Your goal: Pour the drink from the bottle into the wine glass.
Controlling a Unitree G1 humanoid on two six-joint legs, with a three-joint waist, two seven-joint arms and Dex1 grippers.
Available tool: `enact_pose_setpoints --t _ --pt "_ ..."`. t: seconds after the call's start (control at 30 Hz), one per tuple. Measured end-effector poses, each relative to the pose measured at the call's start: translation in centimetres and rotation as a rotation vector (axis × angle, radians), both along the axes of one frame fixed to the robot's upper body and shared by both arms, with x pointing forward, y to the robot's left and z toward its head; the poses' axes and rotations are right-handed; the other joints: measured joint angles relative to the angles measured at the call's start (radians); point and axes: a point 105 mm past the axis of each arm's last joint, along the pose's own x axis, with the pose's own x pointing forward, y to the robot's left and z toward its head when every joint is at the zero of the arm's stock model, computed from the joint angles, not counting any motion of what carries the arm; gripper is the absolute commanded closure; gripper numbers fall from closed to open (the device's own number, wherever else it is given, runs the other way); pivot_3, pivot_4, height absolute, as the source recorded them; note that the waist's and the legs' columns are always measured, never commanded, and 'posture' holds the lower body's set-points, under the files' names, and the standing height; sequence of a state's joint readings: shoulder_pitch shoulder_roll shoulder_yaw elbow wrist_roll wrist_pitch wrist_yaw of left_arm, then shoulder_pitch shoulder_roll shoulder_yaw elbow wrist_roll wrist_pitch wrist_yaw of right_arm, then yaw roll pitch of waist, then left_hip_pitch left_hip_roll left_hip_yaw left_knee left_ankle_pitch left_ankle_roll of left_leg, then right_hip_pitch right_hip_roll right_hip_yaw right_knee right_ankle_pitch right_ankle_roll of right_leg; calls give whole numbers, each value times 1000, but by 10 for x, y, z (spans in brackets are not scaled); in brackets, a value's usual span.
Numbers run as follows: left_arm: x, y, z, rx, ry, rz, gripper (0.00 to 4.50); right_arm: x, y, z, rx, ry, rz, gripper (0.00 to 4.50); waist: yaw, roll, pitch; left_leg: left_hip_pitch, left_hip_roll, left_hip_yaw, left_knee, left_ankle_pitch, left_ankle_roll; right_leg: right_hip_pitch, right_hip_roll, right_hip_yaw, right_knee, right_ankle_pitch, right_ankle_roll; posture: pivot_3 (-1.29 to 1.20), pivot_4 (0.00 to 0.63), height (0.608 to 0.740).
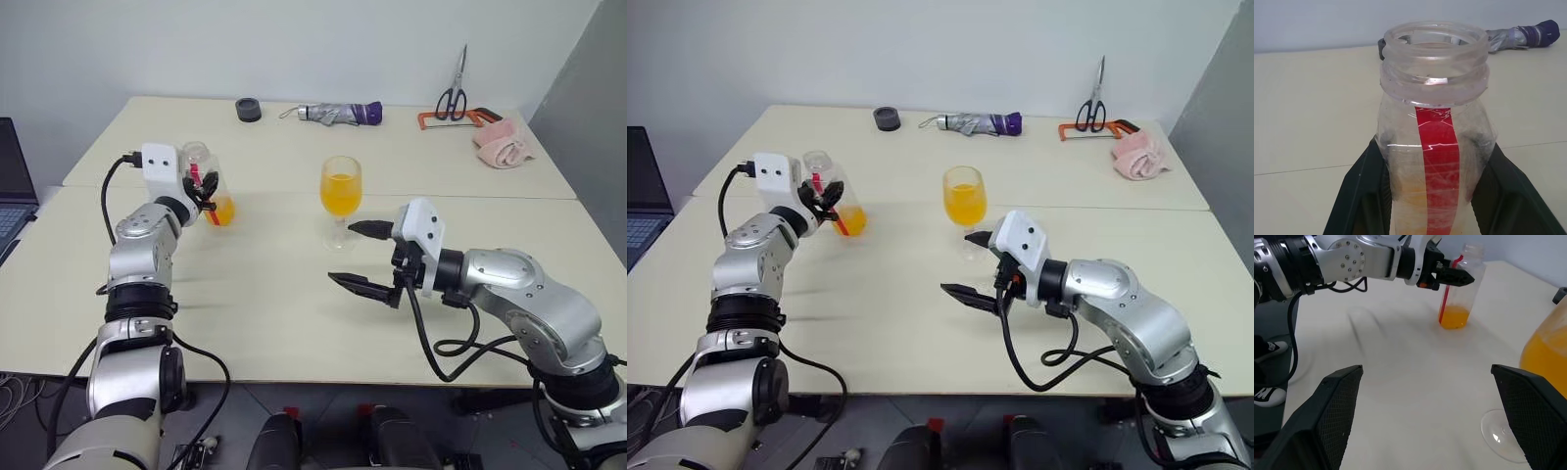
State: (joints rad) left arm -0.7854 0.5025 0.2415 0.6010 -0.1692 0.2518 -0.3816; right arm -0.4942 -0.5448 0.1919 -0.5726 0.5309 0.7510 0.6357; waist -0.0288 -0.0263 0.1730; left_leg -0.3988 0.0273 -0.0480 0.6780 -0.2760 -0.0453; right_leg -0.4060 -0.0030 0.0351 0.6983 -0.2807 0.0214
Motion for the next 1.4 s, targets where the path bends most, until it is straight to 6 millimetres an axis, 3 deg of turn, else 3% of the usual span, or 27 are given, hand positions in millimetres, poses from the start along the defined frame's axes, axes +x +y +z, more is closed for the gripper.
enact_pose_setpoints --t 0.03,0.33,0.83,1.17,1.4 --pt "0 0 0 0 -2 -1 2794 1 -1 2 8 -6 -7 0 0 0 0 0 0 0 0 0 0 0 0 0 0 0 0 0 150 740" --pt "-3 1 -9 -9 5 0 15 6 -2 18 73 -40 -31 0 0 0 0 0 0 0 0 0 0 0 0 0 0 0 0 0 150 740" --pt "-14 -2 -6 22 -52 -18 15 8 -7 21 81 -47 -52 0 0 0 0 0 0 -1 0 0 0 0 0 0 0 0 0 0 150 740" --pt "-37 -4 -14 58 -93 -39 15 8 -43 4 110 -51 -156 0 0 0 0 0 0 -1 -2 0 0 0 0 2 -1 0 0 0 150 740" --pt "-56 -7 -14 30 -123 -32 15 11 -72 -19 126 -93 -325 0 0 0 0 1 1 -1 -2 0 0 1 0 3 -2 0 0 0 150 740"
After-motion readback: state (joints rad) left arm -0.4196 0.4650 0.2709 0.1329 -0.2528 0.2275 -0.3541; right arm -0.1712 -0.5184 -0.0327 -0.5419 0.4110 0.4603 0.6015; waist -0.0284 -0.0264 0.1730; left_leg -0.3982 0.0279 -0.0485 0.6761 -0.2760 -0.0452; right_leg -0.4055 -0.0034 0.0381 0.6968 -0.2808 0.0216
